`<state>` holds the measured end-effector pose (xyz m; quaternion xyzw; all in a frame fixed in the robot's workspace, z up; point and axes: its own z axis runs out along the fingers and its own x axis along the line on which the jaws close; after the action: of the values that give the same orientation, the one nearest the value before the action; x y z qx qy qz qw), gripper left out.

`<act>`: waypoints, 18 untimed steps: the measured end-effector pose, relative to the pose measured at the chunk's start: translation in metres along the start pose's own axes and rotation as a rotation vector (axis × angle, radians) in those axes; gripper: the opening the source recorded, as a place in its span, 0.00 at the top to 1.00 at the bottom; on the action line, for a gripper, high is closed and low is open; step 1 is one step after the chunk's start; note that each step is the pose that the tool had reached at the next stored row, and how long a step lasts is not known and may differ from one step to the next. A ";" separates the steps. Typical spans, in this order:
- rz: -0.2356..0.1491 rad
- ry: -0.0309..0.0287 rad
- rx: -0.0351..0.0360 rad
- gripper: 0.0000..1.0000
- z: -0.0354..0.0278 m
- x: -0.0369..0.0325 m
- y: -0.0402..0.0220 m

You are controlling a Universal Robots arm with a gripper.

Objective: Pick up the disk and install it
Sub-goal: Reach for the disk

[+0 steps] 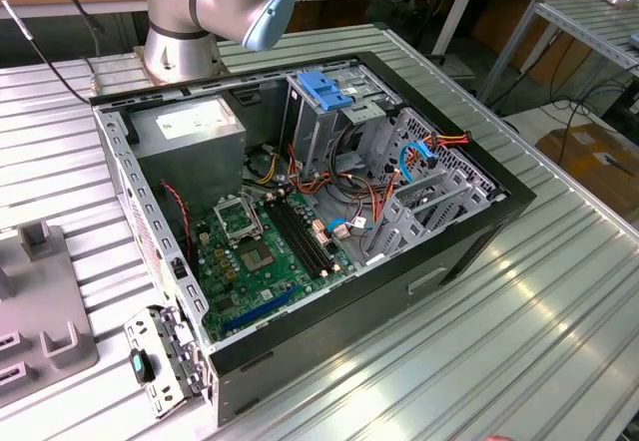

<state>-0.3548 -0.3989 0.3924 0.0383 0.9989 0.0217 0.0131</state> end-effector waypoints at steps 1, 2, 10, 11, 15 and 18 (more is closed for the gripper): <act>0.000 0.0000 0.0000 0.89 0.0000 0.0002 0.0000; 0.000 0.0001 0.0000 0.89 -0.0001 0.0005 0.0000; 0.000 0.0000 0.0000 0.89 -0.0002 0.0058 -0.0004; 0.000 0.0001 0.0001 0.89 -0.0003 0.0082 -0.0005; 0.000 0.0000 0.0000 0.89 -0.0004 0.0134 -0.0009; 0.000 0.0000 0.0000 0.89 -0.0004 0.0155 -0.0011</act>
<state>-0.3704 -0.3988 0.3924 0.0382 0.9989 0.0217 0.0131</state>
